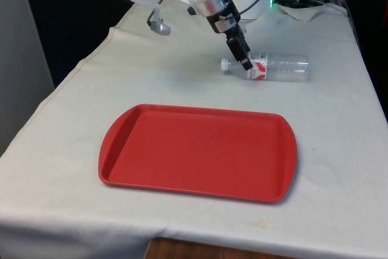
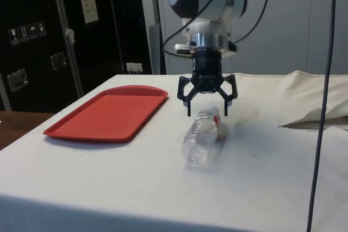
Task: Place the bottle upright on the tray.
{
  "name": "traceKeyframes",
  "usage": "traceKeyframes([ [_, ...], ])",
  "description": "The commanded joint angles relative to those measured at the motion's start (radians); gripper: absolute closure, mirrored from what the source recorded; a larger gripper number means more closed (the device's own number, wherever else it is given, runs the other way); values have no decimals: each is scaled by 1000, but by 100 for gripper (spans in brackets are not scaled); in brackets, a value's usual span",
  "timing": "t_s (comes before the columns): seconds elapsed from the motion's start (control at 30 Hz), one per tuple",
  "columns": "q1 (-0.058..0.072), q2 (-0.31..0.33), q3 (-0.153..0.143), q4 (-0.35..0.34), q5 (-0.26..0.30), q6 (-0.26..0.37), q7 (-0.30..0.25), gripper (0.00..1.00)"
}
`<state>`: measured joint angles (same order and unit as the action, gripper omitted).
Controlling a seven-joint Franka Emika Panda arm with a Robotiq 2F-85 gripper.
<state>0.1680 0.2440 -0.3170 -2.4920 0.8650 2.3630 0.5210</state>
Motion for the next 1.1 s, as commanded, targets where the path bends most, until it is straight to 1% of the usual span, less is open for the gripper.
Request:
traceKeyframes([
  [0.0,-7,-2,1,1,17,-10,-15,0],
  [0.1,-9,-2,-8,1,26,-33,-30,0],
  [0.2,-10,4,-23,7,38,-65,-49,0],
  [0.23,-3,3,-25,2,21,-53,-35,0],
  [0.27,-12,7,-27,9,41,-73,-54,0],
  [0.4,-14,20,-44,17,62,-108,-77,0],
  [0.53,-13,31,-57,25,73,-131,-88,0],
  [0.57,-7,30,-60,23,59,-125,-77,0],
  [0.6,-13,33,-60,27,76,-136,-89,0],
  [0.73,-14,46,-71,33,95,-159,-102,0],
  [0.8,-17,53,-75,36,106,-173,-110,0],
  [0.83,-8,50,-78,32,94,-163,-100,0],
  [0.87,-17,56,-77,38,110,-179,-113,0],
  [0.97,-18,72,-90,47,131,-211,-129,0],
  [1.0,-18,72,-90,47,131,-211,-129,0],
  [1.07,-18,85,-101,56,145,-236,-141,0],
])
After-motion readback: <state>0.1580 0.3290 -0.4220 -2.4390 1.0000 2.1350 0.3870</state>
